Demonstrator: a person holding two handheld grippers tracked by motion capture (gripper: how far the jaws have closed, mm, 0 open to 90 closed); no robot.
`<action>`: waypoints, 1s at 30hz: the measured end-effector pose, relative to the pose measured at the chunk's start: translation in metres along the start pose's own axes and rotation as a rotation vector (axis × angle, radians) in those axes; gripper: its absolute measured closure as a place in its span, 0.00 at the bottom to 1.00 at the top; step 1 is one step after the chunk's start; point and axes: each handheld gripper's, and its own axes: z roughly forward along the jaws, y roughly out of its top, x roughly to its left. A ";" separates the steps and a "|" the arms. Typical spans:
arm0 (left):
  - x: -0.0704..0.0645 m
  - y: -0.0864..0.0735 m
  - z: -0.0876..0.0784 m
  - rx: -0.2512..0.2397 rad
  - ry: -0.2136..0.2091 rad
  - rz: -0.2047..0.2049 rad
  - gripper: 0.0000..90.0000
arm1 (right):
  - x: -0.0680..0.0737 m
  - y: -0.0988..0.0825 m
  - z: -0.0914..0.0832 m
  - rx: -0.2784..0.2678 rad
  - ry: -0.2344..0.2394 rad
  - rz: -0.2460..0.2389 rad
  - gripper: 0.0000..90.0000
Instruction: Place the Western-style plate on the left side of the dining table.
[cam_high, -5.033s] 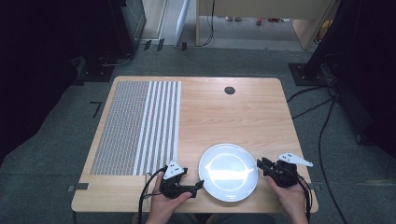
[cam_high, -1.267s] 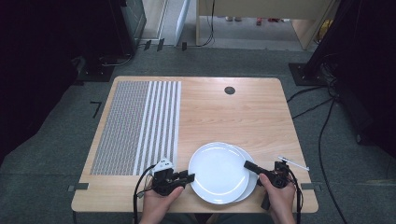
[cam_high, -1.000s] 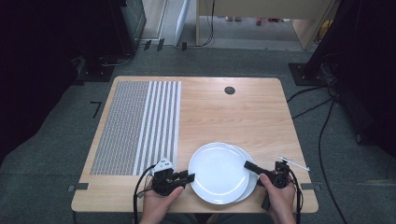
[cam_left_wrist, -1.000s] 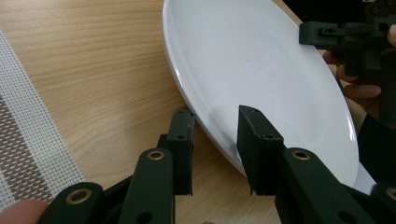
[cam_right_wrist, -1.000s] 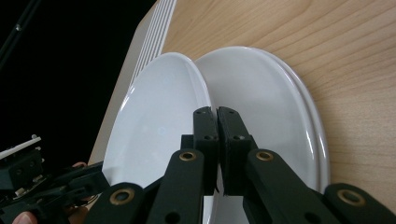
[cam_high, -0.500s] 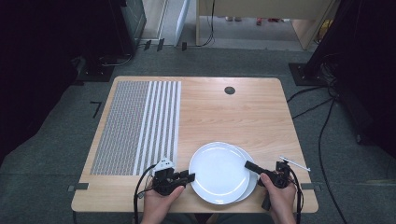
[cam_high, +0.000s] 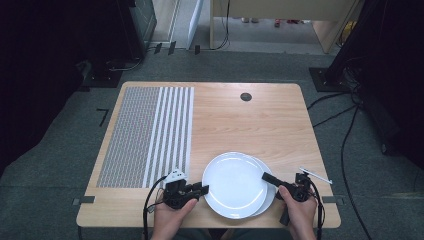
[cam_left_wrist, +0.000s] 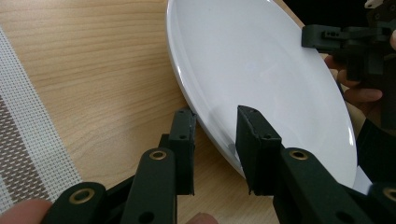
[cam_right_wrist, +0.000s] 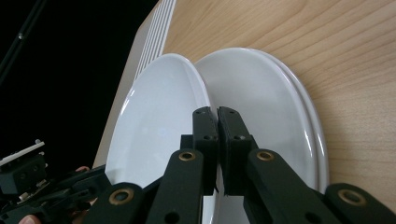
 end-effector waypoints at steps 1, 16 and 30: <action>0.000 0.000 0.000 0.000 0.000 0.000 0.77 | 0.000 0.000 0.000 0.000 0.000 0.000 0.98; 0.006 0.009 -0.005 -0.004 -0.018 -0.065 0.78 | 0.010 0.007 0.006 -0.038 0.031 0.017 0.98; 0.018 0.032 -0.016 -0.033 0.010 -0.087 0.78 | 0.028 0.030 0.029 -0.061 0.039 -0.034 0.98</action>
